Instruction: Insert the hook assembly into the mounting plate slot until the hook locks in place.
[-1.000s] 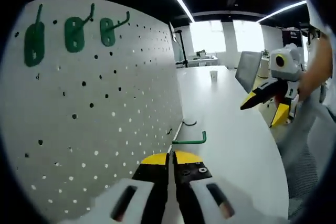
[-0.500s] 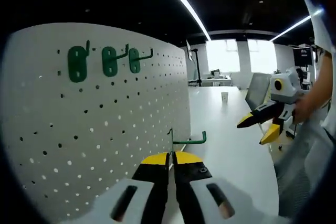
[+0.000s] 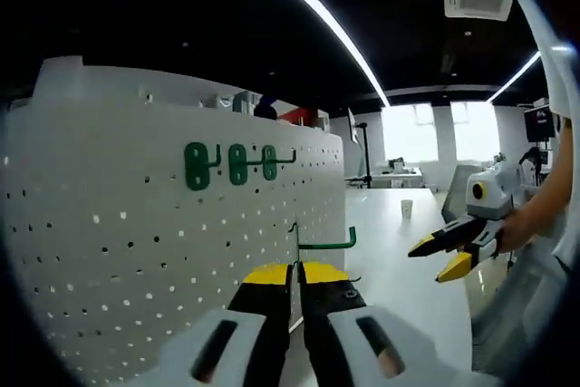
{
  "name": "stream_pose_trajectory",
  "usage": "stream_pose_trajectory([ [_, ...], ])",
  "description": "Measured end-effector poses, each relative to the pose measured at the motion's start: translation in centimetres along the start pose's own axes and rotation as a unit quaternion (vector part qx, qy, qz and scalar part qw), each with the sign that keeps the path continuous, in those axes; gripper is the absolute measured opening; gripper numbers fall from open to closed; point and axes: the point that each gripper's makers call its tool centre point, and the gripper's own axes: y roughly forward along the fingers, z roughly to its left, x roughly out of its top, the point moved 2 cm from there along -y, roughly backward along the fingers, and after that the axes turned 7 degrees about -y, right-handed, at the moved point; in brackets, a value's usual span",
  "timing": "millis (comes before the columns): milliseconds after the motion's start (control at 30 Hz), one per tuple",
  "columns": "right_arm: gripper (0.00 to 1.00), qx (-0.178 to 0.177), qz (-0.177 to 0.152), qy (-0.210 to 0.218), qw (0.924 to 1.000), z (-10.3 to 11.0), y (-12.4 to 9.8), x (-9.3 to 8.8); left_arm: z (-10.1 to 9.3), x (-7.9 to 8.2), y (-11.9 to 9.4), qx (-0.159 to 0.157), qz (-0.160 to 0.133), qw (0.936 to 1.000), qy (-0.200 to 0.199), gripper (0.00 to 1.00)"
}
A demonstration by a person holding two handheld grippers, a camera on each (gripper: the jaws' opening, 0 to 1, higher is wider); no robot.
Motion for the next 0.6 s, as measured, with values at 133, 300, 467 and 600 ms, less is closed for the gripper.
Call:
stream_pose_trajectory([
  [133, 0.49, 0.002, -0.004, -0.001, 1.0000, 0.1, 0.1, 0.3, -0.2, 0.9, -1.1, 0.008, -0.017, 0.9998, -0.005, 0.03],
  [300, 0.49, 0.004, -0.006, -0.002, 1.0000, 0.2, 0.2, 0.5, -0.6, 1.4, -2.6, 0.023, -0.033, 0.9991, -0.014, 0.03],
  [467, 0.49, 0.005, -0.006, -0.003, 1.0000, 0.3, 0.2, 0.5, -0.5, 1.2, -3.8, 0.041, -0.043, 0.9977, -0.031, 0.03],
  [600, 0.49, 0.008, -0.008, -0.005, 0.9999, 0.5, 0.3, 0.8, -0.5, 0.7, -4.2, 0.045, -0.039, 0.9977, -0.031, 0.03],
])
